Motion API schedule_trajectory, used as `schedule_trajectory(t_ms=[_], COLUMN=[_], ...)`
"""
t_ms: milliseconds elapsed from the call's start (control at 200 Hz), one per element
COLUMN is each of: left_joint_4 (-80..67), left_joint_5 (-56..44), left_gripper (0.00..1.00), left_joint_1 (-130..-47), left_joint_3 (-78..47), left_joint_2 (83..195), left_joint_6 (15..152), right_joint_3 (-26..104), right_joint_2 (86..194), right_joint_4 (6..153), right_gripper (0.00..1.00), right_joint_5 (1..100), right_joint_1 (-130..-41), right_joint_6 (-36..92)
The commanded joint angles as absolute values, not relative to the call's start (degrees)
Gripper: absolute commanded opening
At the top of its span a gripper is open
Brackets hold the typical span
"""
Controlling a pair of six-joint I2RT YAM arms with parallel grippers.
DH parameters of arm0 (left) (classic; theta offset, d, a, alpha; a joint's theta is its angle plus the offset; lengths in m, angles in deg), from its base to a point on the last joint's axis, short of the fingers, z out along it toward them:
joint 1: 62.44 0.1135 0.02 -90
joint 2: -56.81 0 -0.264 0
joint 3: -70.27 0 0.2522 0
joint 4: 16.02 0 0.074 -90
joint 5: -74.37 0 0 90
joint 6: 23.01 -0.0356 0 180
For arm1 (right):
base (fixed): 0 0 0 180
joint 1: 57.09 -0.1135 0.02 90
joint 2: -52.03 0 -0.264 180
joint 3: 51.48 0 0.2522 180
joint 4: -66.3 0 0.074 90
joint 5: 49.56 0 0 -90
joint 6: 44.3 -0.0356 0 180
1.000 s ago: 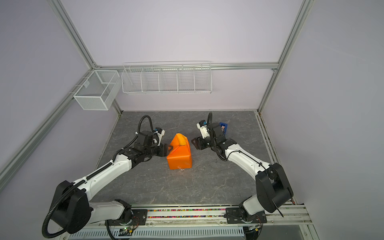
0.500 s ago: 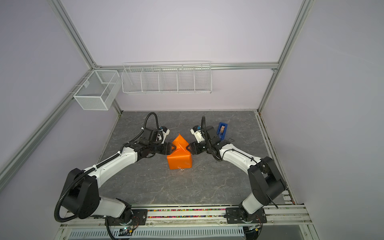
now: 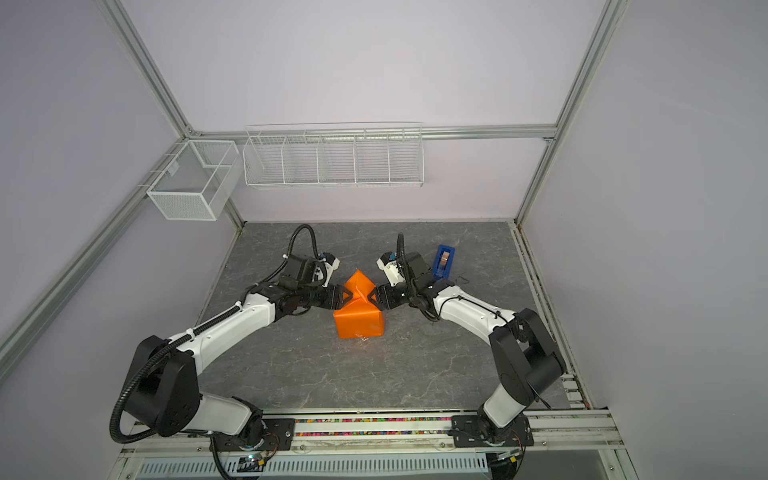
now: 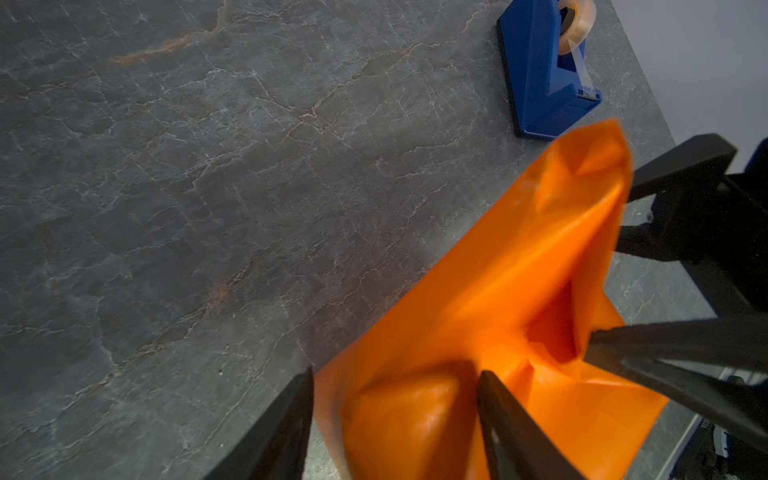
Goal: Wrap the gift box in paper
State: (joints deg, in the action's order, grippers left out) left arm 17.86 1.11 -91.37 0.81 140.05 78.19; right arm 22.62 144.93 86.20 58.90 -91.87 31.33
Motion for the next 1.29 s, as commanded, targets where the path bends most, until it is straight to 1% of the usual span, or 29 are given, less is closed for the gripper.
schedule_trajectory(t_ms=[0, 170, 415, 560, 695, 760, 1080, 1290], left_joint_4=[22.1, 21.6, 21.7, 21.3, 20.8, 19.7, 17.8, 16.3], left_joint_5=[0.3, 0.7, 0.3, -1.5, -5.6, -5.9, 4.0, 7.1], left_gripper=[0.62, 0.62, 0.62, 0.62, 0.62, 0.62, 0.62, 0.62], left_joint_1=[-91.5, -91.5, -91.4, -91.5, -91.4, -91.1, -90.4, -89.9], left_joint_3=[0.1, 0.4, 0.7, 0.5, -0.8, -1.4, -8.2, -11.1], left_joint_2=[140.4, 140.6, 140.1, 139.1, 138.3, 138.3, 144.3, 146.9], left_joint_6=[76.5, 76.7, 76.5, 77.0, 78.3, 77.9, 77.1, 77.1], right_joint_3=[24.2, 25.3, 26.2, 25.6, 24.8, 24.7, 24.5, 24.0], right_joint_2=[145.6, 146.8, 149.6, 149.5, 149.1, 149.1, 149.6, 149.3], right_joint_4=[86.9, 86.9, 87.3, 87.9, 88.4, 88.6, 88.6, 88.6], right_gripper=[0.76, 0.82, 0.83, 0.85, 0.86, 0.86, 0.85, 0.85], right_joint_5=[56.0, 52.7, 52.4, 52.0, 51.2, 51.2, 51.2, 51.2], right_joint_1=[-92.7, -93.9, -95.7, -96.1, -96.3, -96.3, -96.2, -96.3], right_joint_6=[29.2, 26.1, 25.1, 24.6, 25.0, 25.2, 25.1, 25.1])
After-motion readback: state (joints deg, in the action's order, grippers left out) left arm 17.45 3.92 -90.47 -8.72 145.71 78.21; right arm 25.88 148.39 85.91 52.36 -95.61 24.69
